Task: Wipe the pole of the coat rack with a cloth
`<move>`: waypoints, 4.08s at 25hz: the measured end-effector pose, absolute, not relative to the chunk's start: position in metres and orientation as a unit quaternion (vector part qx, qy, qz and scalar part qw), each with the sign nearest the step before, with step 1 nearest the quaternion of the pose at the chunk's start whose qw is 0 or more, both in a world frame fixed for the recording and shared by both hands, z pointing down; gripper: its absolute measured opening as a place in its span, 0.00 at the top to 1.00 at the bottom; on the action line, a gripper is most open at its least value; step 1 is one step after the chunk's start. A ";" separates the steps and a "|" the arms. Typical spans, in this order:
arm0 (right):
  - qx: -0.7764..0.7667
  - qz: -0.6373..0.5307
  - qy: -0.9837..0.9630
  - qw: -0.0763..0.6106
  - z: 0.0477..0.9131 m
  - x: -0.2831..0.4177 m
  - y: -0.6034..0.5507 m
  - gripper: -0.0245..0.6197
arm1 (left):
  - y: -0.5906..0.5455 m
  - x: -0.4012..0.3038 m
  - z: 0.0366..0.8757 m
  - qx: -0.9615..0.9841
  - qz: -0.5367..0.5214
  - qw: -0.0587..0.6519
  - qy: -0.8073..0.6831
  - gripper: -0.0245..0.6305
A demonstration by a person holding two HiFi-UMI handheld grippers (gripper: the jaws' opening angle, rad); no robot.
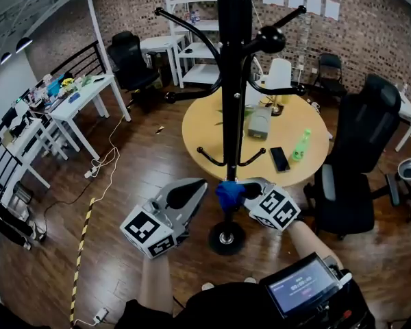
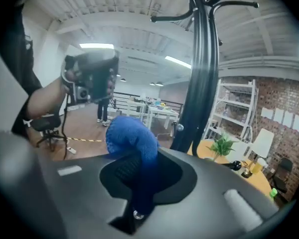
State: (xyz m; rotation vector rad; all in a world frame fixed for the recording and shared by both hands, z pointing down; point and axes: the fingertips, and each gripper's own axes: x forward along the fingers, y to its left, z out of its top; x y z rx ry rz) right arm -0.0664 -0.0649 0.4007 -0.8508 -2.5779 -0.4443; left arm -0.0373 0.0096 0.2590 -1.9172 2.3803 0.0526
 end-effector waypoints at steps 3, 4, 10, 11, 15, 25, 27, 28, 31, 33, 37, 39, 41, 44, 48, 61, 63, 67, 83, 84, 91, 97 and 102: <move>-0.367 -0.156 -0.893 0.208 0.387 -0.037 -0.051 0.89 | 0.007 -0.038 0.262 -0.627 0.022 0.041 0.777 0.96; -0.379 -0.154 -0.888 0.211 0.385 -0.031 -0.048 0.89 | 0.006 -0.038 0.263 -0.627 0.022 0.040 0.778 0.96; -0.322 -0.161 -0.909 0.210 0.405 -0.059 -0.067 0.89 | 0.009 -0.039 0.264 -0.620 0.022 0.039 0.783 0.96; -0.298 -0.183 -0.915 0.201 0.409 -0.071 -0.073 0.89 | 0.011 -0.039 0.263 -0.619 0.022 0.039 0.784 0.96; -0.243 -0.230 -0.932 0.139 0.402 -0.097 -0.088 0.89 | 0.017 -0.038 0.265 -0.614 0.022 0.040 0.788 0.96; -0.186 -0.297 -0.935 -0.058 0.215 -0.106 -0.079 0.89 | 0.030 -0.045 0.251 -0.606 0.022 0.066 0.792 0.96; -0.164 -0.298 -0.934 -0.106 0.172 -0.104 -0.079 0.89 | 0.034 -0.045 0.246 -0.606 0.022 0.074 0.792 0.96; -0.151 -0.294 -0.935 -0.132 0.150 -0.101 -0.079 0.89 | 0.036 -0.044 0.244 -0.606 0.021 0.077 0.792 0.96; -0.100 -0.275 -0.932 -0.215 0.081 -0.083 -0.084 0.89 | 0.044 -0.044 0.236 -0.602 0.020 0.089 0.793 0.96; -0.077 -0.266 -0.924 -0.265 0.043 -0.062 -0.088 0.89 | 0.048 -0.042 0.230 -0.601 0.015 0.097 0.793 0.96; -0.085 -0.257 -0.908 -0.321 -0.003 -0.018 -0.074 0.89 | 0.057 -0.042 0.220 -0.599 0.009 0.110 0.793 0.96; -0.094 -0.251 -0.901 -0.341 -0.012 0.001 -0.066 0.89 | 0.061 -0.043 0.216 -0.598 0.008 0.114 0.793 0.96; -0.100 -0.241 -0.891 -0.373 -0.020 0.024 -0.060 0.89 | 0.062 -0.042 0.213 -0.600 0.006 0.117 0.791 0.96; -0.105 -0.234 -0.874 -0.413 -0.031 0.050 -0.053 0.89 | 0.058 -0.039 0.213 -0.606 0.005 0.118 0.787 0.96; -0.093 -0.236 -0.891 -0.377 -0.012 0.020 -0.059 0.89 | 0.052 -0.038 0.219 -0.613 0.006 0.109 0.783 0.96; -0.122 -0.282 -0.951 -0.026 0.244 -0.099 -0.083 0.89 | 0.041 -0.035 0.238 -0.630 0.018 0.074 0.773 0.96; -0.144 -0.254 -0.956 0.030 0.289 -0.101 -0.081 0.89 | 0.037 -0.032 0.242 -0.637 0.017 0.065 0.768 0.96; -0.191 -0.233 -0.936 0.181 0.388 -0.097 -0.078 0.89 | 0.035 -0.027 0.247 -0.651 0.019 0.059 0.756 0.96; -0.233 -0.147 -0.941 0.198 0.378 -0.014 -0.045 0.89 | 0.077 -0.055 0.271 -0.673 0.059 0.060 0.735 0.96; -0.235 -0.146 -0.942 0.192 0.373 -0.017 -0.041 0.89 | 0.076 -0.058 0.272 -0.675 0.061 0.060 0.733 0.96; -0.218 -0.169 -0.957 0.087 0.311 -0.070 -0.020 0.89 | 0.052 -0.100 0.271 -0.700 0.032 0.061 0.711 0.96; -0.185 -0.151 -0.971 -0.020 0.251 -0.094 -0.022 0.89 | 0.026 -0.139 0.241 -0.727 0.015 0.090 0.680 0.96; -0.105 -0.146 -0.982 -0.054 0.243 -0.109 -0.015 0.89 | 0.011 -0.163 0.252 -0.792 0.023 0.094 0.603 0.96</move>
